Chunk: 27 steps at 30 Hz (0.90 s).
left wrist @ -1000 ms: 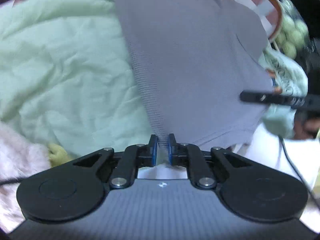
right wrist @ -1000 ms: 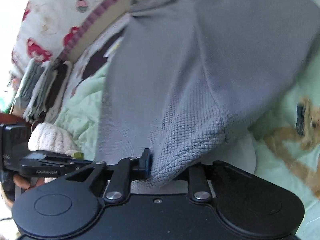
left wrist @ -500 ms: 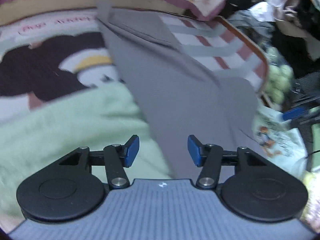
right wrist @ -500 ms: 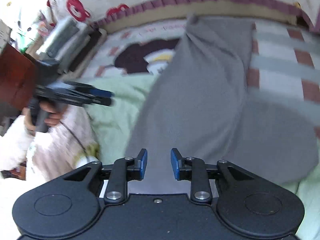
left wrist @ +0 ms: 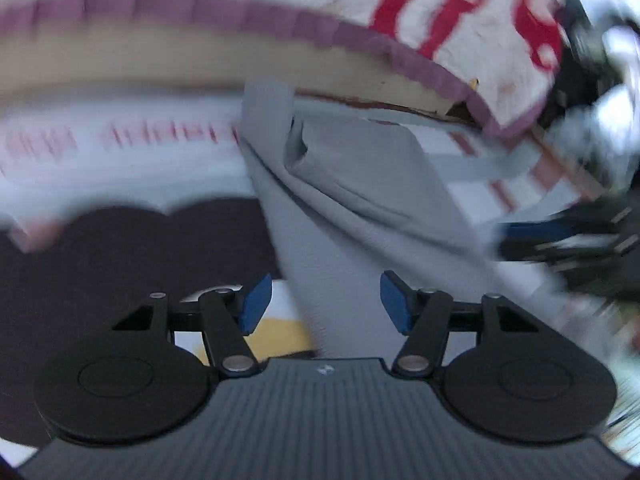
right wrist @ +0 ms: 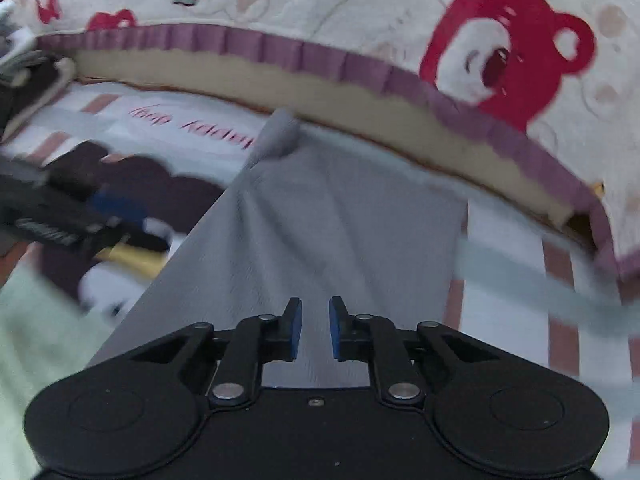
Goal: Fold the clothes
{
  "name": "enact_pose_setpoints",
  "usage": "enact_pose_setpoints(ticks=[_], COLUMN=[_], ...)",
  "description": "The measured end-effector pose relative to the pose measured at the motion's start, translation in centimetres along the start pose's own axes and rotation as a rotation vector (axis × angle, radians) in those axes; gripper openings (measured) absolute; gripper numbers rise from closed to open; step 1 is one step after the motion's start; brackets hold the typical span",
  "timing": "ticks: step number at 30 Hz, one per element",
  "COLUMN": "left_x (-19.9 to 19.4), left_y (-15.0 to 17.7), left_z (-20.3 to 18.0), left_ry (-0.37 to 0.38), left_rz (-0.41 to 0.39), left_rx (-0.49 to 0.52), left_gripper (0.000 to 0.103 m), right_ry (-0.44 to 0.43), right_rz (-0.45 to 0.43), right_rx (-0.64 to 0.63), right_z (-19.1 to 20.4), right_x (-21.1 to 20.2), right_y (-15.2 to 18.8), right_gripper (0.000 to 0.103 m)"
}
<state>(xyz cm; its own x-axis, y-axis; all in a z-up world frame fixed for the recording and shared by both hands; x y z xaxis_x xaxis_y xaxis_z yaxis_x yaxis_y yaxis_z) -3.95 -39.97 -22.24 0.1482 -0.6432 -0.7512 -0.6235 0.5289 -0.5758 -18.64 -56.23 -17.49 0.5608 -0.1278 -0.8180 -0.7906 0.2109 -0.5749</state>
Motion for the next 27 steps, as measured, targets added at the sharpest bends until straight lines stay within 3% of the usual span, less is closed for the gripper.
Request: enact_pose_setpoints(ticks=[2,5,7,10,14,16,18,22,24,27], left_x=[1.0,1.5,1.9,2.4,2.5,2.6,2.9,2.6,2.6,3.1], left_y=[-0.1,0.5,0.3,0.3,0.3,0.2,-0.1,-0.3,-0.3,-0.1], left_z=[0.9,1.3,2.2,3.4,3.9,4.1,4.6,4.8,4.7,4.6], left_ry=[0.037,-0.007,-0.009,0.023,-0.008,-0.015,-0.006,-0.019,-0.034,-0.045], left_rz=[0.007,-0.029,-0.027,-0.032,-0.061,-0.064,-0.068,-0.092,-0.103,-0.096], left_rx=[-0.059,0.041,0.036,-0.01,0.021,0.021,-0.013,-0.017,-0.004,0.01], left_gripper=[0.059,0.059,0.059,0.059,0.059,0.059,0.059,0.059,0.059,0.059], right_ry=[-0.008,-0.019,-0.036,-0.038,-0.054,-0.046,-0.038,0.059,0.106,0.131], right_rz=[-0.015,-0.037,-0.042,-0.037,-0.02,-0.032,-0.048,-0.203,-0.237,-0.216], right_rx=[-0.02,-0.051,-0.077,-0.091,-0.108,-0.109,-0.106,0.139,0.228,0.359], right_z=[0.2,0.5,1.0,1.1,0.4,-0.4,-1.3,-8.1,-11.0,-14.7], right_x=[2.1,5.2,6.6,8.7,9.9,9.9,9.9,7.5,7.2,8.1], right_y=[-1.3,-3.3,-3.6,-4.1,-4.2,-4.4,-4.6,-5.9,-5.7,-4.5], right_gripper=[0.016,0.018,0.019,0.034,0.034,0.001,0.003,0.003,0.003,0.003])
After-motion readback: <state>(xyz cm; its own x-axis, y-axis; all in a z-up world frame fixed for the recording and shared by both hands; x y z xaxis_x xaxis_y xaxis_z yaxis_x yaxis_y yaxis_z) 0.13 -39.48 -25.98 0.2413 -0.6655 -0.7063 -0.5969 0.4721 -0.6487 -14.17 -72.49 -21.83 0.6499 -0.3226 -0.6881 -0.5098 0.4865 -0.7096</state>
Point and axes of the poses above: each gripper's, at about its wrist camera, not at the fingertips, and x roughly the way its jaws point, z to its left, y to its underside, the point moved 3 cm from there along x, roughly the way its jaws point, and after that the axes turned 9 degrees about -y, right-handed, at the moved point
